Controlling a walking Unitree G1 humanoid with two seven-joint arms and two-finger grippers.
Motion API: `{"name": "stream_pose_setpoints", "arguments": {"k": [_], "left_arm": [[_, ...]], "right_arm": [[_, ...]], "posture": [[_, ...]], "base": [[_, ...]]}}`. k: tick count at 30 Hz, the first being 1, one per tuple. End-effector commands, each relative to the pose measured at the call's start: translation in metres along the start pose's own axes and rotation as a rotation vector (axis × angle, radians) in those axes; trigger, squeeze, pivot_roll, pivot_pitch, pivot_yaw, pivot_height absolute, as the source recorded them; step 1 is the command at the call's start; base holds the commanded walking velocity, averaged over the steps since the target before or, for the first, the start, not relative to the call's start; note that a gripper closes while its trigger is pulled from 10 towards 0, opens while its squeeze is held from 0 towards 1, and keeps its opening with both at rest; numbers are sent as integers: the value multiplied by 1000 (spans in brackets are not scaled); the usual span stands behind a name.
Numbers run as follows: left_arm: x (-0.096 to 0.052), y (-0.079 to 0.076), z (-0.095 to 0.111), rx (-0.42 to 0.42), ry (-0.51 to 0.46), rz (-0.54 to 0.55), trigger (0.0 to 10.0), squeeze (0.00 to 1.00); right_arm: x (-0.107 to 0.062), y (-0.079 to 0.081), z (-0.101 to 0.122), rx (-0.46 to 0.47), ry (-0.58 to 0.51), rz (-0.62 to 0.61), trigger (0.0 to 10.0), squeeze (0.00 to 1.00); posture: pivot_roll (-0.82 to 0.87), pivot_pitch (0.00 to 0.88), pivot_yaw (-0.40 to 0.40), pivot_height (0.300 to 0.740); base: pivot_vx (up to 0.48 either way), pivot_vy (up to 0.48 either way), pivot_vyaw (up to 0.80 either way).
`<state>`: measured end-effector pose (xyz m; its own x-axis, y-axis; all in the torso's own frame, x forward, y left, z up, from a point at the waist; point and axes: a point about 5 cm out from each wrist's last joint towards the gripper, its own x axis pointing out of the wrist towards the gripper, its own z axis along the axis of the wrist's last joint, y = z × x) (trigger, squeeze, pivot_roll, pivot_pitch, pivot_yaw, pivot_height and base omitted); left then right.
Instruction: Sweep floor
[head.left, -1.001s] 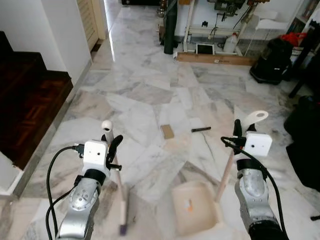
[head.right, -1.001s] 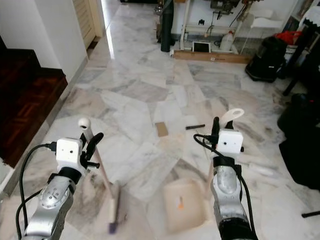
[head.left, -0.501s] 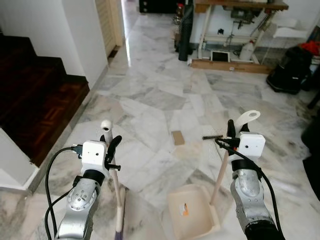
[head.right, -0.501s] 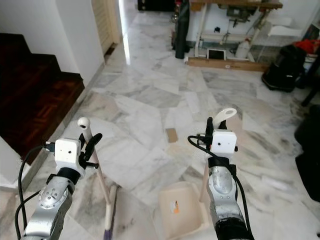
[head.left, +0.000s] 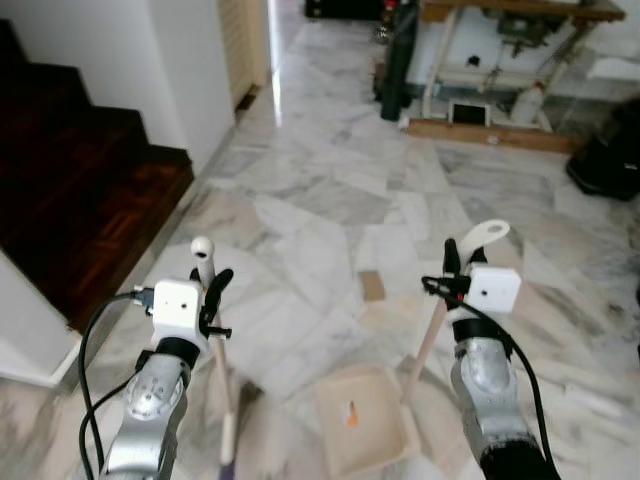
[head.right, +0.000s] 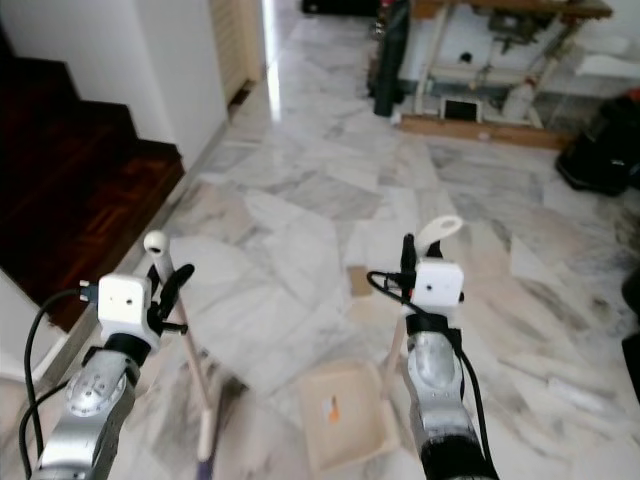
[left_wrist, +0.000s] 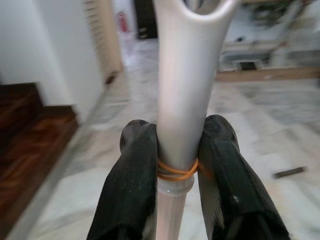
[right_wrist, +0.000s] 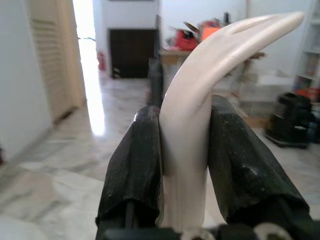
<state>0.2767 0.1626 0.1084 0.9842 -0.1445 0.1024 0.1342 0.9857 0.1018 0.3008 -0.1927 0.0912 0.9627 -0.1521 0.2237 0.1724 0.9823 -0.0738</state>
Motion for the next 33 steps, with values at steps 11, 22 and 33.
{"name": "stream_pose_setpoints", "arguments": {"k": [11,22,33], "left_arm": [[1,8,8,5,-35,18,10000,0],[3,9,9,2,-40,32,10000,0],[1,9,8,3,-38,41,10000,0]], "right_arm": [[11,8,18,12,-79,27,10000,0],[12,12,20,16,-86,44,10000,0],[12,14,20,29,-83,60,10000,0]], "posture": [[40,0,-10,740],[42,16,-17,740],[40,27,-21,740]], "base": [[358,0,0],[359,0,0],[359,0,0]]}}
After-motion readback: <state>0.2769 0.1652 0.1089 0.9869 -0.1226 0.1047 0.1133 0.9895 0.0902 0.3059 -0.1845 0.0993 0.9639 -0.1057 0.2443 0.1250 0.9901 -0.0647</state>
